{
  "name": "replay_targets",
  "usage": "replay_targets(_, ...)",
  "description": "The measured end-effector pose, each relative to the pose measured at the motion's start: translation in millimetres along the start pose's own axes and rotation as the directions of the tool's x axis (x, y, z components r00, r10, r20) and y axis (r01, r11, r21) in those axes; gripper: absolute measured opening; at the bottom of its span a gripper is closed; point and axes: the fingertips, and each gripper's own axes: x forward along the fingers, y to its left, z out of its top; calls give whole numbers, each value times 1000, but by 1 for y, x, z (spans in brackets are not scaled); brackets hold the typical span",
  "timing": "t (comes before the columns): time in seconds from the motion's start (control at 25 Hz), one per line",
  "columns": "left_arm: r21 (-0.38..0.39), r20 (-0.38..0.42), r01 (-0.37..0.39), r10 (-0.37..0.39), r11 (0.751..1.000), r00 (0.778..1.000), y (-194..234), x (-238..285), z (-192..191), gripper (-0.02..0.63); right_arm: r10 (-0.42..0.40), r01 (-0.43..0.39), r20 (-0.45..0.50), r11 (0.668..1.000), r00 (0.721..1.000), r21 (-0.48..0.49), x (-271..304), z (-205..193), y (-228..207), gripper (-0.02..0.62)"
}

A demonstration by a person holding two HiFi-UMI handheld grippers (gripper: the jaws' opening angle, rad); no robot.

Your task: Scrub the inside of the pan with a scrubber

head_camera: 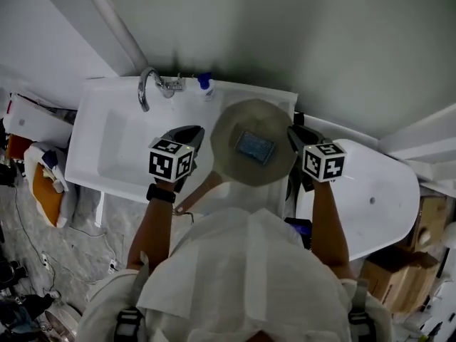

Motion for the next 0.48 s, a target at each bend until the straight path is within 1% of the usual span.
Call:
replay_targets(0.04,-5,57,-18,18,1000,998,3,-3,12,28,-16,15,65,1000,998,11,-10,11,-5,46)
replay_targets(0.12,9,167,-53,51,999,985,6,-11,35,18,-42,36,198,999,979,34,-32,32,-11,32)
replay_targets(0.2,35,278,-93,80,995,957,8,-21,57,15,-71,60,316,997,946,43,-54,51,-17,28)
replay_targets(0.28,51,390,-144,113,988,914,10,-34,78,15,-110,103,414,994,904,39,-77,65,-23,26)
replay_targets(0.36,65,488,-199,143,978,861,11,-49,96,15,-151,155,485,987,861,31,-98,74,-29,26)
replay_targets(0.44,91,558,-255,162,963,814,13,-61,108,17,-188,206,530,978,827,24,-113,78,-34,26)
replay_targets(0.48,103,580,-276,168,955,797,14,-66,112,15,-204,229,544,973,814,22,-119,79,-35,26)
